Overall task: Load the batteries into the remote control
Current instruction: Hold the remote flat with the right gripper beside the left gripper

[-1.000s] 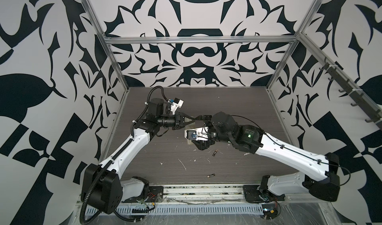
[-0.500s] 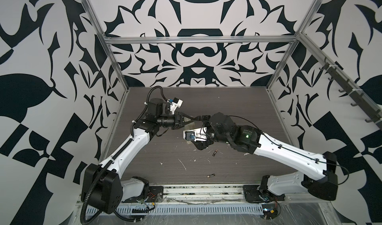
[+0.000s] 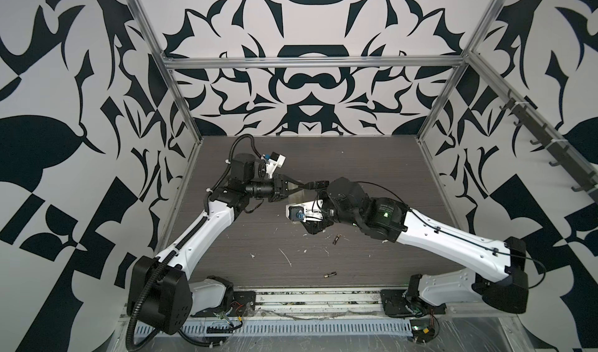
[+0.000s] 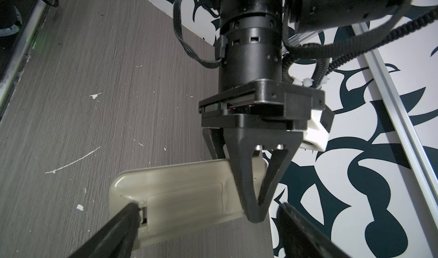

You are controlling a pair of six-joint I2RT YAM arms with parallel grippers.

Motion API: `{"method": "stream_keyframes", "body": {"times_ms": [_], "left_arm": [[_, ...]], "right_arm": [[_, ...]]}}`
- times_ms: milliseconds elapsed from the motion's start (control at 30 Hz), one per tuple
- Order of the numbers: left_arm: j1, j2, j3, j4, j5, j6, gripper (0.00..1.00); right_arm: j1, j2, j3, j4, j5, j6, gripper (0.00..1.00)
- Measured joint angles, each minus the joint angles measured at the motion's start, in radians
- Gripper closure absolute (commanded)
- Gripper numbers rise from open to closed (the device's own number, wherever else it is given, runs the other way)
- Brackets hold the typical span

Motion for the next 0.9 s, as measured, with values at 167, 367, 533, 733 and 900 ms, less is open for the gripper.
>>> {"method": "stream_keyframes", "body": {"times_ms": [167,367,533,733,900], "left_arm": [[0.000,0.000,0.000,0.000,-0.002,-0.001,1.00],[0.000,0.000,0.000,-0.001,-0.005,0.000,1.00],[0.000,0.000,0.000,0.000,-0.010,0.000,1.00],[0.000,0.000,0.000,-0.001,-0.013,0.000,1.00],[0.000,0.000,0.000,-0.001,-0.013,-0.001,1.00]], "right_arm": [[0.006,-0.010,-0.014,0.015,0.016,0.000,0.06],[0.010,-0.011,-0.018,0.021,0.029,0.000,0.06],[0.011,-0.011,-0.018,0.021,0.039,0.000,0.06],[0.012,-0.011,-0.018,0.021,0.047,0.000,0.06],[0.014,-0.015,-0.019,0.022,0.051,0.001,0.06]]}}
